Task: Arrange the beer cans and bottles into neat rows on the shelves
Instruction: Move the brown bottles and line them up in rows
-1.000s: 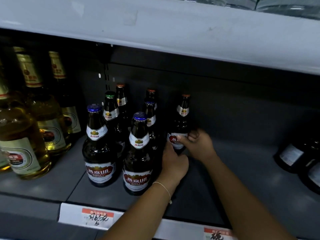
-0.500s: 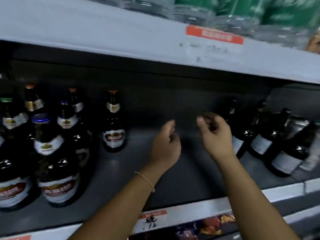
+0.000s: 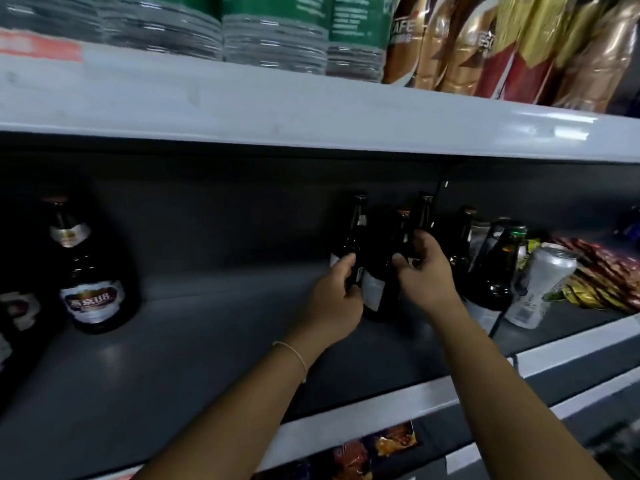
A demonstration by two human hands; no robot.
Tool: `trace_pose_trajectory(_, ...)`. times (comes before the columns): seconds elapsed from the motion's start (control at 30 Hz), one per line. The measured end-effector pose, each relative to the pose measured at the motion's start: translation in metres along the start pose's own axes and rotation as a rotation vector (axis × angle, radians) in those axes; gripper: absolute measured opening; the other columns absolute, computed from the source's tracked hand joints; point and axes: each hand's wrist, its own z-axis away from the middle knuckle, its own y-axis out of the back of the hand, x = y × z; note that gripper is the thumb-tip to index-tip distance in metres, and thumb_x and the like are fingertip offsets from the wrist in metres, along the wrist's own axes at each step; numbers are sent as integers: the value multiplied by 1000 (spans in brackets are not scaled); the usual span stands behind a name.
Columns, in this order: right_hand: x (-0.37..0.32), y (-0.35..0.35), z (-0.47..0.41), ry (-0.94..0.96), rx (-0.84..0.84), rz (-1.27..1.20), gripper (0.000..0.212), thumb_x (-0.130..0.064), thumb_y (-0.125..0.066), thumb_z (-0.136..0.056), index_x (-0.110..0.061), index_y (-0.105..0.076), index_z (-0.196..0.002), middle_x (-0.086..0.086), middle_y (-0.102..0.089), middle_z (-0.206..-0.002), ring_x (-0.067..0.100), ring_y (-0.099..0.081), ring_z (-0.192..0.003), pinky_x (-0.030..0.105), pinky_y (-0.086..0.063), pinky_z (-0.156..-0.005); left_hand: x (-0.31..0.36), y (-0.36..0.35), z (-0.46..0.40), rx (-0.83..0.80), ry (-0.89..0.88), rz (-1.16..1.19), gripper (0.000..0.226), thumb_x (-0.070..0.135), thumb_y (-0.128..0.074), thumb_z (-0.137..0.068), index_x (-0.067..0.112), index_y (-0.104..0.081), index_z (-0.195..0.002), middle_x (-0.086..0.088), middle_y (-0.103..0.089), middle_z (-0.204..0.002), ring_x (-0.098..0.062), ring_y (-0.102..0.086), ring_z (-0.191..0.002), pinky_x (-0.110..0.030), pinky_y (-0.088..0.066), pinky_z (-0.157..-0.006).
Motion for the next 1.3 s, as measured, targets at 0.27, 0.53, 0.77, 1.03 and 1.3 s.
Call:
trace_pose_trajectory(0.27, 18, -5, -33, 0, -132, -15, 27, -20, -66, -91, -16, -57, -116, 1, -70, -104, 20, -67, -101, 48, -55, -93, -5, -8, -5, -52, 43, -30, 55, 6, -45, -95, 29, -38, -144, 17, -47, -133, -3, -44, -126, -17, -32, -98)
trace_pose_trajectory(0.53, -18, -19, 5, 60, 42, -13, 29, -27, -90, -66, -18, -63, -73, 1, -61, -64, 18, -63, -60, 31, -56, -56, -21, 2, 11, -52, 57, -100, 42, 31, -69, -77, 33, -53, -115, 8, -66, -113, -10, -63, -105, -36, -53, -92)
trace_pose_trajectory(0.77, -79, -65, 52, 56, 43, -89, 38, -26, -91, -62, -25, -53, -66, -15, -52, -47, -9, -51, -42, 18, -42, -48, -42, 46, 51, 39, 92, -33, 79, 40, -90, -56, 38, -47, -122, 18, -65, -115, 2, -63, -103, -29, -55, -89)
trace_pose_trajectory(1.03, -146, -137, 102, 83, -10, -141, 40, -30, -91, -59, -23, -52, -69, -12, -55, -54, -5, -56, -48, 15, -46, -49, -54, 125, 111, 333, 126, -42, 76, 34, -91, -57, 41, -44, -116, 22, -62, -108, 8, -60, -96, -5, -47, -78)
trace_pose_trajectory(1.3, -162, -192, 134, 223, -441, -231, 42, -31, -87, -69, -41, -59, -99, -12, -65, -104, 3, -63, -95, 18, -52, -77, -85, 202, 147, 453, 116, 58, 73, 18, -91, -59, 33, -49, -117, 16, -67, -107, 3, -65, -97, -17, -54, -85)
